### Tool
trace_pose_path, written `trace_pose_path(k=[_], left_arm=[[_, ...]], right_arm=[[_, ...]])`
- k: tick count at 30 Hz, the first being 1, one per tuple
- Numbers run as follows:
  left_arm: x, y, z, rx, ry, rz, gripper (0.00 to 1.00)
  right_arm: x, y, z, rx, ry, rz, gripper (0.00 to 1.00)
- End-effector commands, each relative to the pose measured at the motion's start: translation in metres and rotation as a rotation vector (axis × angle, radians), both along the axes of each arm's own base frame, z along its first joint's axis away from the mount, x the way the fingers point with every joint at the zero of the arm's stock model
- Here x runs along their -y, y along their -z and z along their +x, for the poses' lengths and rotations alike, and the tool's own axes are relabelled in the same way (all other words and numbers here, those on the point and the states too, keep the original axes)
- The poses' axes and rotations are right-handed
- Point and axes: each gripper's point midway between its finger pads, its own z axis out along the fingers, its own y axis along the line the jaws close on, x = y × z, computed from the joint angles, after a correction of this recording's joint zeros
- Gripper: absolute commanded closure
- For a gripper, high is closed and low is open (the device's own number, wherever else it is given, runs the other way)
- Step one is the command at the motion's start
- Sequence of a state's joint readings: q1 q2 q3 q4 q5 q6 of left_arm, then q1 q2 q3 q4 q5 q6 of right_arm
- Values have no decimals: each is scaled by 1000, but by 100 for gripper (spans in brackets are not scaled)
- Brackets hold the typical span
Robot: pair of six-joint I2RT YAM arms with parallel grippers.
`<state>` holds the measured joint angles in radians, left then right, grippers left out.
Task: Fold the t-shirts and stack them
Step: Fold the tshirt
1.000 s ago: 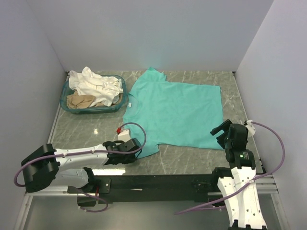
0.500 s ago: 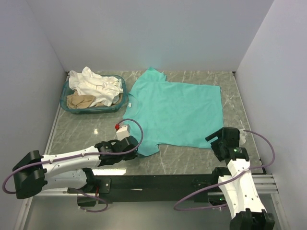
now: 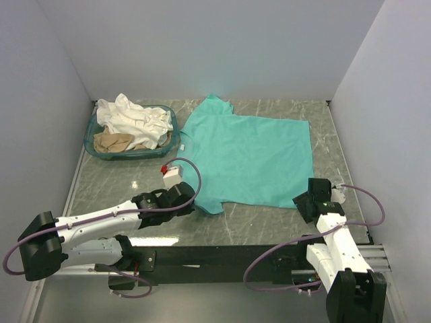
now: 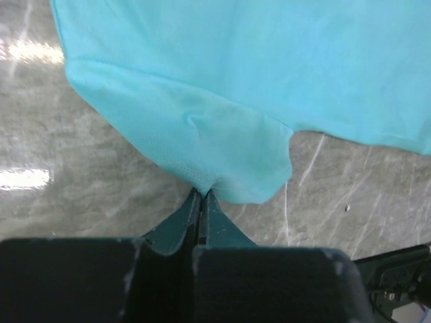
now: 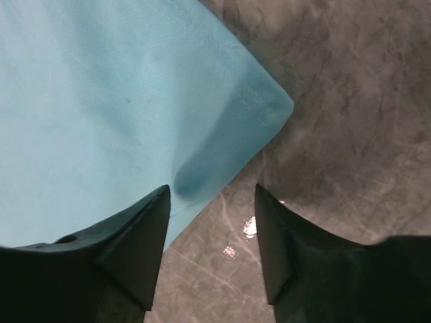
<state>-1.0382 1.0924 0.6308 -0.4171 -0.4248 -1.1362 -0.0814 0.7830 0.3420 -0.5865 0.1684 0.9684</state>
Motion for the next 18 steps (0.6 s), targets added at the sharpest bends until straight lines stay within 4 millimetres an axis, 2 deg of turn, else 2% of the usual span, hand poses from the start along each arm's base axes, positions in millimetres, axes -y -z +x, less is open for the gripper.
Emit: trace_pose_path(k=[1, 2, 3, 10, 13, 14, 17, 18], left_arm=[[4, -18, 17, 53, -10, -18, 99], [1, -19, 20, 53, -20, -21, 99], [1, -20, 21, 54, -21, -25, 99], [-9, -23, 33, 72, -58, -19, 99], [-10, -28, 38, 86, -62, -18, 99], [-11, -30, 40, 90, -68, -18, 99], [-8, -38, 45, 107, -67, -29, 99], [-7, -39, 46, 110, -62, -34, 99]], right_arm=[[12, -3, 10, 25, 37, -54, 44], [13, -4, 11, 27, 36, -60, 50], [15, -3, 10, 24, 39, -70, 51], [20, -3, 16, 16, 35, -95, 55], [18, -1, 19, 15, 12, -93, 72], [17, -1, 18, 11, 11, -88, 80], [16, -4, 19, 9, -15, -94, 93], [17, -6, 20, 13, -24, -100, 95]])
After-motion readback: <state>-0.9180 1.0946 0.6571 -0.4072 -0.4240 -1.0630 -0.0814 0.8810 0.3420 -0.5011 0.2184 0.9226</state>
